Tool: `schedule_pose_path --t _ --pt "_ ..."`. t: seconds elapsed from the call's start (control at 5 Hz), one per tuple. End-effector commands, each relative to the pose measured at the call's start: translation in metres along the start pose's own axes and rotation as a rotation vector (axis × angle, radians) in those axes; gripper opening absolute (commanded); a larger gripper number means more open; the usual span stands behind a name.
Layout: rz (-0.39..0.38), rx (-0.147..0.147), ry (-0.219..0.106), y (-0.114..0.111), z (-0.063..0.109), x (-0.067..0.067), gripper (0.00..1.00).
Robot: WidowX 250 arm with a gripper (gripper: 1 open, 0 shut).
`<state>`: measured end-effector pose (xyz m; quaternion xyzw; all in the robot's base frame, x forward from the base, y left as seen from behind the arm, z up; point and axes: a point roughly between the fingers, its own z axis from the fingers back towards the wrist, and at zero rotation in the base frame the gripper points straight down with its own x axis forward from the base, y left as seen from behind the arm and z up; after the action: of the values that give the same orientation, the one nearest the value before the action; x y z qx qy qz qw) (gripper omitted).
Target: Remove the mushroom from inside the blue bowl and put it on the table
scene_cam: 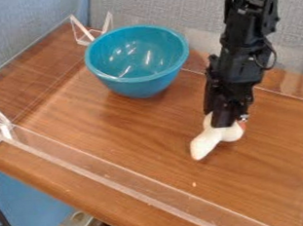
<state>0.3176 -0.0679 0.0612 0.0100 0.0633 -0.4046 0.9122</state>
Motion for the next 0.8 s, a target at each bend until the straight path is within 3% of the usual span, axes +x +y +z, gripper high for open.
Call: schedule_pose_path --t 0.0,0.4,0.6 --pt "0.035 0.053 -0.067 0.012 0.03 0.004 0.0" --pt "0.117 0.051 -0.068 0.018 0.039 0.012 0.0" --pt "0.11 0.055 -0.07 0.019 0.042 0.009 0.0"
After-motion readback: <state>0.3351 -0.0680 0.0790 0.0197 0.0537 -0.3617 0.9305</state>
